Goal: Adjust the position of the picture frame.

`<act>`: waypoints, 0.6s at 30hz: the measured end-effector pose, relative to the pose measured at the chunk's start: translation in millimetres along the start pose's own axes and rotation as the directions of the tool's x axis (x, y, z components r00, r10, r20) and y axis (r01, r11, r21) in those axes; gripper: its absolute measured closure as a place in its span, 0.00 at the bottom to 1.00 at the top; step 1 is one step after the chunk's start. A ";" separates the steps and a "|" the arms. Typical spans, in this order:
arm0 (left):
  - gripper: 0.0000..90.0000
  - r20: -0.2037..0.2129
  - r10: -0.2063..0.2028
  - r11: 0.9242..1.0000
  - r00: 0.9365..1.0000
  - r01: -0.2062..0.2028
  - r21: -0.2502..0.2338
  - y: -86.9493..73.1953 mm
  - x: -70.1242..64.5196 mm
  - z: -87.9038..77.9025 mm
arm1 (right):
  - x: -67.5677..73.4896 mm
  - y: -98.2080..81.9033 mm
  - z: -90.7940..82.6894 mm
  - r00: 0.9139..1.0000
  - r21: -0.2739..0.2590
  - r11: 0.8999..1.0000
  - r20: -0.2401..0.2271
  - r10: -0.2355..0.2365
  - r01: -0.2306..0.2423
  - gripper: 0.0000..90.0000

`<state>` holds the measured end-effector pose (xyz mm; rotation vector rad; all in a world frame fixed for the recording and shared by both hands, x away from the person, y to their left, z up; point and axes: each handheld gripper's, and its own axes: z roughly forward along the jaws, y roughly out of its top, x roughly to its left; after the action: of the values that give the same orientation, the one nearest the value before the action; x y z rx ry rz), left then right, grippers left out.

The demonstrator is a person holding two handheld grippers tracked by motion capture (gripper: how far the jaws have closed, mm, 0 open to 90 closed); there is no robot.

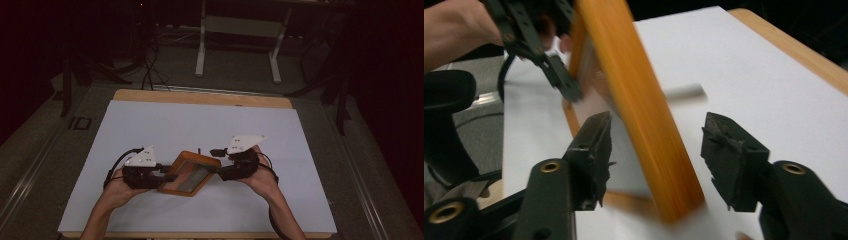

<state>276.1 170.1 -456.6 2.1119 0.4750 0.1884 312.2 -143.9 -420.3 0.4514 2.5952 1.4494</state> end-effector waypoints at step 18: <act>0.76 -0.021 -0.096 0.995 0.995 0.096 -0.028 -32.9 5.5 -10.9 | 7.4 -42.0 56.6 0.977 -0.023 0.985 -0.137 0.164 -0.169 0.65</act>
<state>269.1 197.0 -478.1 2.0578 0.5830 0.1619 311.8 -116.4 -485.6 0.5994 2.6880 1.6285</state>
